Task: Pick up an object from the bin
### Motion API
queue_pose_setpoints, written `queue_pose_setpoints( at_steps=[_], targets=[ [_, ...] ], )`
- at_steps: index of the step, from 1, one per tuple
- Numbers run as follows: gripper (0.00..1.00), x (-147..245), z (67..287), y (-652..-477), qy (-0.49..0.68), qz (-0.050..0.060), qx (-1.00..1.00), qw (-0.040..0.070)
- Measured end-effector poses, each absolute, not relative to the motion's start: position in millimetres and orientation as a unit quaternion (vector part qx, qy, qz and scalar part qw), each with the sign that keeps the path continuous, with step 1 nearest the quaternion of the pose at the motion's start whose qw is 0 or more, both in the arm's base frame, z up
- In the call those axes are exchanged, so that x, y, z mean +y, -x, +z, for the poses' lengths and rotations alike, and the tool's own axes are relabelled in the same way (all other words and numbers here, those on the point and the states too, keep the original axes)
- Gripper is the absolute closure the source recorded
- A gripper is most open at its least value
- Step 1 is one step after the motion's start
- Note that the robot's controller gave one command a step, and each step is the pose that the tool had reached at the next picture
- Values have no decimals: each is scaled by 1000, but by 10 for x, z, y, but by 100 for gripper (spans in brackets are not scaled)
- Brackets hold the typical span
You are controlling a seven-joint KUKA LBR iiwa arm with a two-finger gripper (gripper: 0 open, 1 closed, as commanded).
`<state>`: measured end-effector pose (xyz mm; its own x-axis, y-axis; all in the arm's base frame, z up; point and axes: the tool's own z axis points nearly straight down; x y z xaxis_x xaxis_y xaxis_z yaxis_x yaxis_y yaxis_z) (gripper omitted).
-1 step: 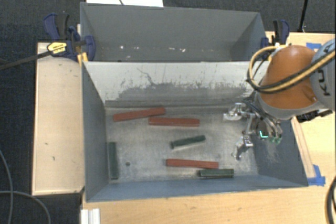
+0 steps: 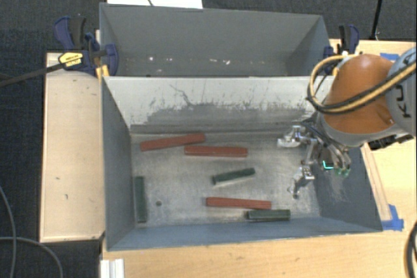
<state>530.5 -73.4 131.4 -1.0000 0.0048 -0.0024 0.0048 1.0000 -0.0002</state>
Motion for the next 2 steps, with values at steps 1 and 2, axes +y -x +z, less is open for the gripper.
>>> queue_pose_setpoints(
  at_steps=[1,2],
  targets=[
    [100,-72,774,-5676,97,0,995,3],
    [100,-72,774,-5676,97,0,995,3]
  ],
)
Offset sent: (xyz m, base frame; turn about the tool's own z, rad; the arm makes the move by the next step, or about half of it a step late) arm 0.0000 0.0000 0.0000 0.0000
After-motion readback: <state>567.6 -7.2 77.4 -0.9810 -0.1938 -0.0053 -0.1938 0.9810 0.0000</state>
